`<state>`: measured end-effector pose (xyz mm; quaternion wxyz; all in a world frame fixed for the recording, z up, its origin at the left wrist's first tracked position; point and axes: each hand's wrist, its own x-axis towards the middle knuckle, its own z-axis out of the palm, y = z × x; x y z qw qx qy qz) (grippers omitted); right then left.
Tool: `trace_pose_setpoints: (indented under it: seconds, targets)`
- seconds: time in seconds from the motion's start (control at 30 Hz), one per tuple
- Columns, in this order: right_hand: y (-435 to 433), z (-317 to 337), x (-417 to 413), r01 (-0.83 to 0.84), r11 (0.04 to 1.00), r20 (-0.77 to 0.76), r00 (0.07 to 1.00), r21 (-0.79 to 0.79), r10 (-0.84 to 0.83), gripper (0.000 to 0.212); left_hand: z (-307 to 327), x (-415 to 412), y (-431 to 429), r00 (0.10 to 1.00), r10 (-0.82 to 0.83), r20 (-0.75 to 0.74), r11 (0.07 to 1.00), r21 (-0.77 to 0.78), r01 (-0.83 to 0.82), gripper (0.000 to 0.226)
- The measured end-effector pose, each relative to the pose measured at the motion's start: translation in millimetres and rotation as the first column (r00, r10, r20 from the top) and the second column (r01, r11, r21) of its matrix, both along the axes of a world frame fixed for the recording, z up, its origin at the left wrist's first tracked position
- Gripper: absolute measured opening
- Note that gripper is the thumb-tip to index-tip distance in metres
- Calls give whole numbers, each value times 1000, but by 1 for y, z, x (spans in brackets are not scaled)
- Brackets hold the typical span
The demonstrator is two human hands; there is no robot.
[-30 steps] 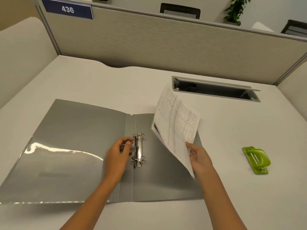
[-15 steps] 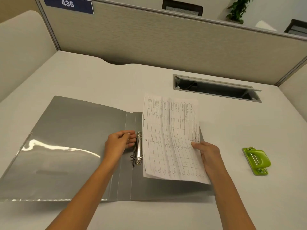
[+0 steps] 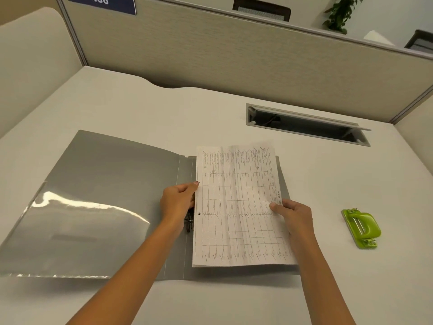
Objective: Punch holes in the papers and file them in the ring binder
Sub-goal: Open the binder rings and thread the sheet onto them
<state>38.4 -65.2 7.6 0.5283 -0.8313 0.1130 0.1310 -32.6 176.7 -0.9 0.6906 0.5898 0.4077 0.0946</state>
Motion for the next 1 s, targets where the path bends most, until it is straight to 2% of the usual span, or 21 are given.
trace_pose_setpoints:
  seconds: [0.1, 0.43, 0.53, 0.63, 0.77, 0.87, 1.0]
  targets:
    - [1, 5, -1, 9, 999, 12, 1000, -32, -9, 15, -1, 3, -4, 999, 51, -9, 999, -18, -52, 13]
    - [4, 20, -4, 22, 995, 59, 998, -94, -16, 29, -5, 9, -6, 989, 138, -58, 990, -21, -139, 4]
    - [5, 24, -5, 23, 994, 73, 997, -109, -15, 28, -9, 11, -7, 987, 146, -65, 978, -141, -154, 13]
    - [7, 30, -6, 25, 993, 85, 996, -119, -15, 31, -7, 10, -4, 991, 126, -45, 954, -270, -134, 4]
    - [10, 41, -8, 32, 990, 130, 991, -134, -14, 27, 2, 12, 3, 994, 112, -4, 869, -486, -100, 9]
    - [12, 50, -10, 32, 988, 182, 983, -150, -4, 22, 3, 13, 7, 996, 87, -12, 869, -489, -81, 9]
    - [18, 62, -12, 39, 982, 243, 970, -186, 7, 27, 1, 13, 6, 999, 32, -11, 902, -431, -34, 9]
